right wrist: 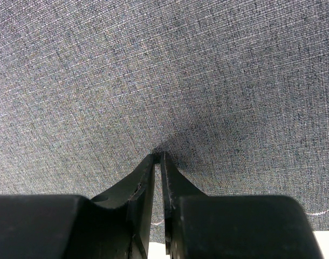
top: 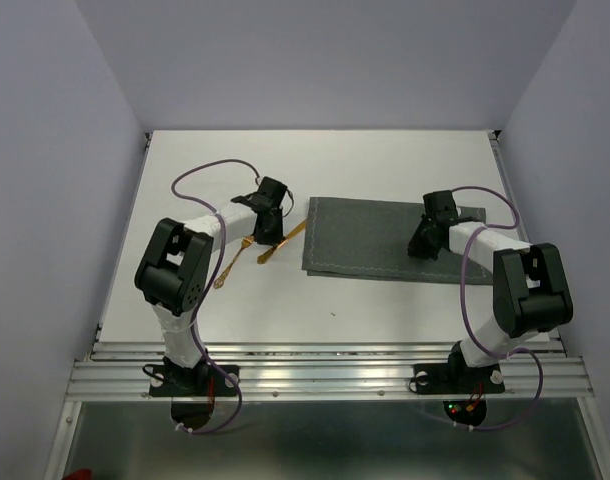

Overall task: Fold the napkin into a case and place the utensils inside
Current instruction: Move the knife to the center of the board, then smooth out the rectangle-folded napkin at the center of the board.

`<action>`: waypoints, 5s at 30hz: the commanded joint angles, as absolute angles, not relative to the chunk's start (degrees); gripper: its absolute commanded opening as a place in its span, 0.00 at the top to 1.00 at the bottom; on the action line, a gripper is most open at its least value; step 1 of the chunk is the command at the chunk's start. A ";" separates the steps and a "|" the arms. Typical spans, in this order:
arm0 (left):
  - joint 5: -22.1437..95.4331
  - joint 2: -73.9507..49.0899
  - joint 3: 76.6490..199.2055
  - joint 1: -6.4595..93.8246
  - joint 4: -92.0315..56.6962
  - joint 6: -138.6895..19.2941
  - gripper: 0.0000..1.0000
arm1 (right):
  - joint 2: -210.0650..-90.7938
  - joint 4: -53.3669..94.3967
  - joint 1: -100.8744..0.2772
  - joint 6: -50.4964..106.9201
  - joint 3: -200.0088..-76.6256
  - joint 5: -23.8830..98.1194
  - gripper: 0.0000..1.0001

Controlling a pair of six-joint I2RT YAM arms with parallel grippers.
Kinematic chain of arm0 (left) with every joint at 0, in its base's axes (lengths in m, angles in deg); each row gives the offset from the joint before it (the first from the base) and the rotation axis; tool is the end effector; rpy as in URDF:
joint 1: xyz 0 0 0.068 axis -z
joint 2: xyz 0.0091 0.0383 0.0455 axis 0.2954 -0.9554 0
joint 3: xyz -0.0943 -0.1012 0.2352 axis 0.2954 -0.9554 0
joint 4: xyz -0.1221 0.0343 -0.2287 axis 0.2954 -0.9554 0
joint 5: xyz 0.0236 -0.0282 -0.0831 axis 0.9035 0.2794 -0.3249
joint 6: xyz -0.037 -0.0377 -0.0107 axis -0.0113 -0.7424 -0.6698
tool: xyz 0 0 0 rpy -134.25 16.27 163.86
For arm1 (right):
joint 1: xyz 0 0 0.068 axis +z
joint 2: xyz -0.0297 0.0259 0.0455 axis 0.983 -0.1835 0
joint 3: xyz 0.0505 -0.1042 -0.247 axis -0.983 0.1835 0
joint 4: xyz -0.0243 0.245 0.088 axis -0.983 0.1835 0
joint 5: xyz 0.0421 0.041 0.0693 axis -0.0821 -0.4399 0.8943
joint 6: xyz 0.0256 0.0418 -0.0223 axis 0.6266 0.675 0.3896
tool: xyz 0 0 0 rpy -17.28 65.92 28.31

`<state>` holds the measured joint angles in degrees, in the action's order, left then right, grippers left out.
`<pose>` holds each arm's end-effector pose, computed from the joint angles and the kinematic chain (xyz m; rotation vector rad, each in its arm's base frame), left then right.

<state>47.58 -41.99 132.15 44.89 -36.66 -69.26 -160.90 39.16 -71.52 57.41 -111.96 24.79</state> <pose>0.3365 -0.1748 0.1725 0.1281 2.5573 -0.2748 0.2986 0.0387 0.1608 0.6694 2.5608 0.1507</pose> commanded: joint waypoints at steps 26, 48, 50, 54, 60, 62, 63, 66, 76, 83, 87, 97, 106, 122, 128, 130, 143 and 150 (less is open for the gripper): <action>51.94 -48.46 142.22 46.63 -42.45 -60.51 0.20 | -159.61 44.97 -72.04 55.50 -115.50 20.42 0.80; 58.52 -49.35 143.36 40.12 -44.91 -62.62 0.65 | -159.17 44.01 -72.04 56.82 -113.58 22.88 0.81; 59.67 -49.61 144.15 40.03 -45.70 -62.45 0.65 | -159.35 43.65 -72.04 56.99 -113.13 23.24 0.81; 60.64 -48.47 145.47 40.03 -46.49 -62.79 0.62 | -159.79 43.47 -72.04 56.91 -112.52 23.59 0.81; 58.00 -41.97 146.88 42.40 -46.66 -63.15 0.52 | -159.70 42.16 -72.04 57.60 -111.55 25.96 0.81; 57.57 -40.13 147.58 43.99 -47.11 -63.58 0.51 | -159.35 41.81 -72.04 58.13 -111.11 27.28 0.81; 56.17 -39.68 147.67 44.51 -47.19 -63.85 0.51 | -159.26 41.46 -71.43 58.74 -111.02 27.72 0.81; 53.10 -38.63 147.67 46.27 -46.93 -64.82 0.51 | -159.00 41.36 -69.94 60.41 -110.76 27.28 0.81; 38.84 -35.55 141.00 51.28 -40.78 -69.47 0.53 | -160.75 40.22 -57.20 67.00 -112.86 23.33 0.82; 42.62 -32.83 135.28 51.11 -40.60 -69.39 0.56 | -166.55 46.63 -48.93 66.93 -123.92 17.97 0.82; 44.29 -32.83 135.54 50.50 -41.92 -68.86 0.54 | -162.35 50.32 -48.93 65.87 -125.08 11.47 0.80; 46.05 -35.98 136.16 48.21 -41.13 -68.33 0.51 | -144.42 57.01 -55.60 66.74 -113.60 9.69 0.73; 41.92 -40.82 135.01 48.91 -38.93 -67.55 0.51 | -131.14 54.99 -65.80 67.63 -99.43 18.49 0.74; 42.01 -41.70 135.89 50.58 -38.85 -68.06 0.49 | -146.75 50.51 -78.97 57.36 -105.03 21.93 0.73; 42.09 -39.86 139.49 50.58 -39.63 -68.95 0.48 | -154.51 48.05 -82.15 54.36 -108.38 20.95 0.74; 42.35 -39.07 140.02 50.58 -39.90 -68.95 0.46 | -157.13 47.17 -82.77 53.66 -109.87 20.08 0.74; 54.91 -33.98 135.10 49.88 -43.68 -74.74 0.51 | -159.18 47.34 -82.77 51.81 -118.67 24.82 0.75; 56.24 -30.19 127.65 46.19 -40.87 -78.00 0.57 | -152.32 49.80 -82.77 51.72 -116.83 26.83 0.74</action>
